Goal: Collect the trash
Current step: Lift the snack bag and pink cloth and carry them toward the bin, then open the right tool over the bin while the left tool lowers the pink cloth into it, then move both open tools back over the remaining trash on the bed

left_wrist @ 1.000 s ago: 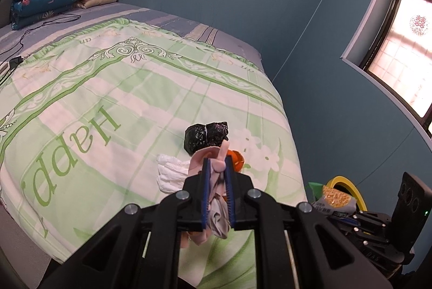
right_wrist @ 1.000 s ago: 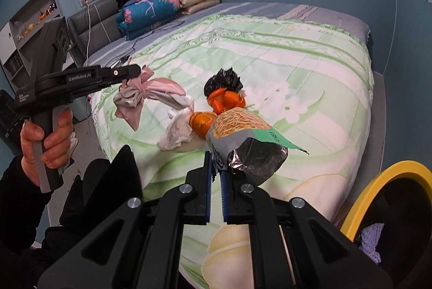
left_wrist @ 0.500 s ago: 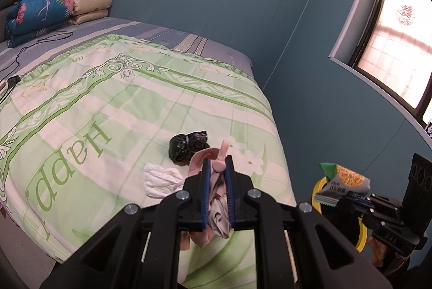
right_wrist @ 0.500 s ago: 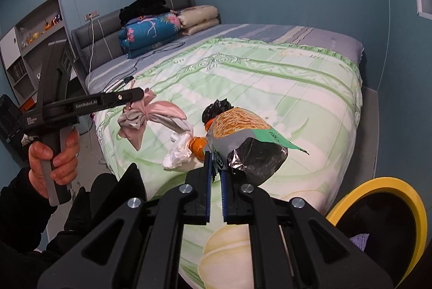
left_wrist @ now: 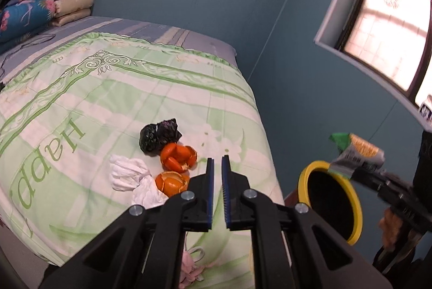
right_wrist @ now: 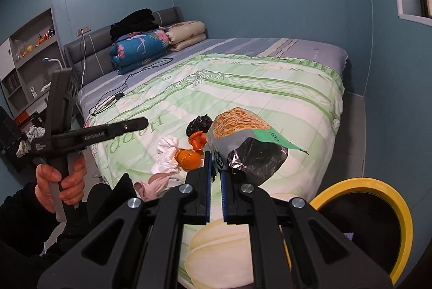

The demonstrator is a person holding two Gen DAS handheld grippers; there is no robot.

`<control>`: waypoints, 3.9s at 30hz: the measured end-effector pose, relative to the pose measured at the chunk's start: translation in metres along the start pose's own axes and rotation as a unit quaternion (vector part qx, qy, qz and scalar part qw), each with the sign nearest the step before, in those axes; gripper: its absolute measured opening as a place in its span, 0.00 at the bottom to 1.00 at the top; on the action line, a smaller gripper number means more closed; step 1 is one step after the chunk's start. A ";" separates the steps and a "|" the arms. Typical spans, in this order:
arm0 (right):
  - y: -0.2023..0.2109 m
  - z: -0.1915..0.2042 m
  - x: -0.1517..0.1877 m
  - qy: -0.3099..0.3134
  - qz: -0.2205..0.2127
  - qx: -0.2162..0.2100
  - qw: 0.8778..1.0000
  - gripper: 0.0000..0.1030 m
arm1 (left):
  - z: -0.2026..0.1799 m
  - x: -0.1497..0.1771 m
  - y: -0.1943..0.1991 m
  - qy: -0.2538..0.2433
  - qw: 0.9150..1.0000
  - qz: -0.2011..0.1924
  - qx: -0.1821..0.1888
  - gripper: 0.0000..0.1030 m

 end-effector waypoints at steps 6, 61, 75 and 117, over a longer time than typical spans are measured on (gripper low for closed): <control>0.000 -0.005 0.002 -0.009 0.000 -0.003 1.000 0.05 | -0.001 0.023 -0.007 -0.029 0.998 0.054 0.013 0.21; 0.115 -0.144 0.028 -0.144 -0.073 0.150 0.975 0.05 | -0.211 0.032 -0.083 -0.193 0.970 0.116 0.094 0.05; 0.099 -0.176 0.048 -0.189 -0.018 0.158 0.969 0.06 | -0.259 0.068 -0.129 -0.211 0.955 0.164 0.128 0.05; 0.045 -0.156 0.032 -0.249 0.083 0.098 0.960 0.83 | 0.017 0.026 -0.033 -0.032 0.997 0.034 -0.059 0.81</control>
Point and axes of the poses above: each gripper's, at about its wrist camera, not at the fingertips, and y roughly against the way its jaws point, z to its left, x to its underside, the point moved 4 cm from there along -y, roughly the way its jaws point, and after that the axes turned 3 degrees about z, right-handed, at the moved point
